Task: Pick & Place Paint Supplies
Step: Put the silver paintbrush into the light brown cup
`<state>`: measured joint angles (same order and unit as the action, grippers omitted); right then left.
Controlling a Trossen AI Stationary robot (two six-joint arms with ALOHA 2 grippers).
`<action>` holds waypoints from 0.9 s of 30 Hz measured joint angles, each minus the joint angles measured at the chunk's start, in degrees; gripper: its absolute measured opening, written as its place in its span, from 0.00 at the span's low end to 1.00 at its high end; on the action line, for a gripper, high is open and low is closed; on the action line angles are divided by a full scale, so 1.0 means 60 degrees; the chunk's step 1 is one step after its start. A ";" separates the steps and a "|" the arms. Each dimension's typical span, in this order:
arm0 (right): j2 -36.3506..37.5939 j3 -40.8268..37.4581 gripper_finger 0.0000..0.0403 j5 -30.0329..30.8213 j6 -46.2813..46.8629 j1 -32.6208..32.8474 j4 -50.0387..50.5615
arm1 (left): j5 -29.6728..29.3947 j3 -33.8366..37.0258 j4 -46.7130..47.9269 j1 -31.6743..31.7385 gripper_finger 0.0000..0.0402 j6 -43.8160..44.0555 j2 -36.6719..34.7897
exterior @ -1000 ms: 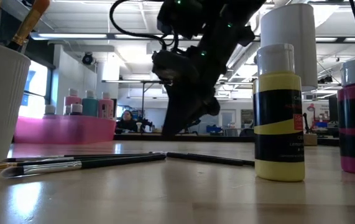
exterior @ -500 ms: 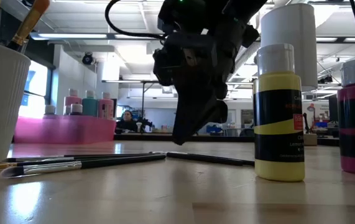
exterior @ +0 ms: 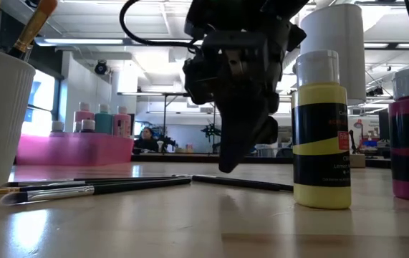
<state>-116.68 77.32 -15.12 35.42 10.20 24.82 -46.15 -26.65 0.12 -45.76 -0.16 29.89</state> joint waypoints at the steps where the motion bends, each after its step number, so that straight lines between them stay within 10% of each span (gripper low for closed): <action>1: 0.0000 0.0000 0.01 -0.0049 0.0075 0.0038 -0.0007 | 0.0000 0.0000 0.0000 0.0000 0.33 0.0000 0.0000; 27: 0.0011 -0.0211 0.01 0.0467 0.0689 0.0320 0.0426 | 0.0033 0.0000 -0.0004 0.0000 0.33 0.0073 0.0000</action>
<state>-116.61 76.05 -12.31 39.56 12.12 27.37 -45.95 -26.65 0.10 -45.76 0.27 29.89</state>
